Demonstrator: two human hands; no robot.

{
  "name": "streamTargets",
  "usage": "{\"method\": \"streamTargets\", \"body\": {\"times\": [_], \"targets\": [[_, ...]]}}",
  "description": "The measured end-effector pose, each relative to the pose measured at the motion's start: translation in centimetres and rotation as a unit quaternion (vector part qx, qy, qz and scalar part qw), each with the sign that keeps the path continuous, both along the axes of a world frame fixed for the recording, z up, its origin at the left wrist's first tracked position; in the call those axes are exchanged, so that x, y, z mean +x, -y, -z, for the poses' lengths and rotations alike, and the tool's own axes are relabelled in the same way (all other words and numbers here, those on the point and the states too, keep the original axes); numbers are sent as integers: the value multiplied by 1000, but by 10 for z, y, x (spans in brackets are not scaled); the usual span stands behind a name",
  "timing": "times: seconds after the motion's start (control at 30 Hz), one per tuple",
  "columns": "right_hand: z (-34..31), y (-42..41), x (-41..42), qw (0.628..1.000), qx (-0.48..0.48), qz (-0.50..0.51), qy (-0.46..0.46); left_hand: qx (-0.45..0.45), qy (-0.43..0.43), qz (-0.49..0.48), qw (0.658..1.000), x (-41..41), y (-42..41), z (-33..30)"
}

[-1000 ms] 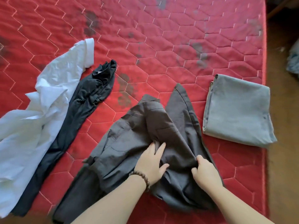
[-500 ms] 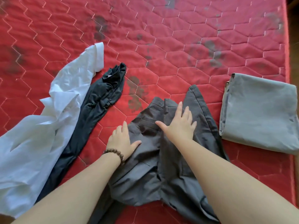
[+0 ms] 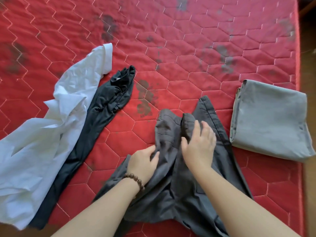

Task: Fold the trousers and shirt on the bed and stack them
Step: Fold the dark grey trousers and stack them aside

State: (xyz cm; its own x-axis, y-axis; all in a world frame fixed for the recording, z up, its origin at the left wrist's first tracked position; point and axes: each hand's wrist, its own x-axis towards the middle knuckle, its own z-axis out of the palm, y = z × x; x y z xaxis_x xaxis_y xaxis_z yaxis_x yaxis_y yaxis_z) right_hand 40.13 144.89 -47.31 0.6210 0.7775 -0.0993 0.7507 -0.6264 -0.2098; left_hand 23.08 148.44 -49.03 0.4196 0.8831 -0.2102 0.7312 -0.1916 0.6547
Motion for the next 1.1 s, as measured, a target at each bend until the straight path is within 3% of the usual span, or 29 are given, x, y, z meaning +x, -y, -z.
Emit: {"method": "streamTargets", "body": {"times": [0.03, 0.1, 0.2, 0.3, 0.37, 0.47, 0.57, 0.6, 0.67, 0.8, 0.97, 1.1], "targets": [[-8, -1, -5, 999, 27, -19, -15, 28, 25, 18, 999, 8, 9, -7], [-22, -8, -12, 991, 31, 0, -130, 55, 82, 60, 993, 23, 30, -20], [-42, -23, 0, 936, 18, 110, -333, 78, 138, 119, 980, 40, 58, -34], [-54, -18, 26, 948, -10, 112, -298, 97, 156, 184, 966, 50, 81, -39], [-59, -2, 42, 952, 20, 81, -296, 73, 169, 206, 961, 53, 94, -47], [-78, 33, 56, 890, 110, 54, -440, 37, 214, 153, 964, 56, 100, -69], [-115, 72, 65, 844, 130, 10, -521, 87, 212, 16, 973, 56, 78, -106], [-132, 82, 66, 840, 121, -13, -528, 99, 191, 18, 976, 55, 68, -125], [-173, 99, 67, 836, 103, -70, -534, 86, 146, 121, 978, 55, 54, -171], [-276, 127, 70, 854, 90, -178, -480, 72, 73, 347, 932, 70, 55, -274], [-402, 166, 82, 895, 189, -195, -353, 83, 103, 338, 932, 75, 83, -387], [-494, 187, 89, 897, 325, -173, -247, 96, 146, 300, 938, 73, 109, -448]]}}
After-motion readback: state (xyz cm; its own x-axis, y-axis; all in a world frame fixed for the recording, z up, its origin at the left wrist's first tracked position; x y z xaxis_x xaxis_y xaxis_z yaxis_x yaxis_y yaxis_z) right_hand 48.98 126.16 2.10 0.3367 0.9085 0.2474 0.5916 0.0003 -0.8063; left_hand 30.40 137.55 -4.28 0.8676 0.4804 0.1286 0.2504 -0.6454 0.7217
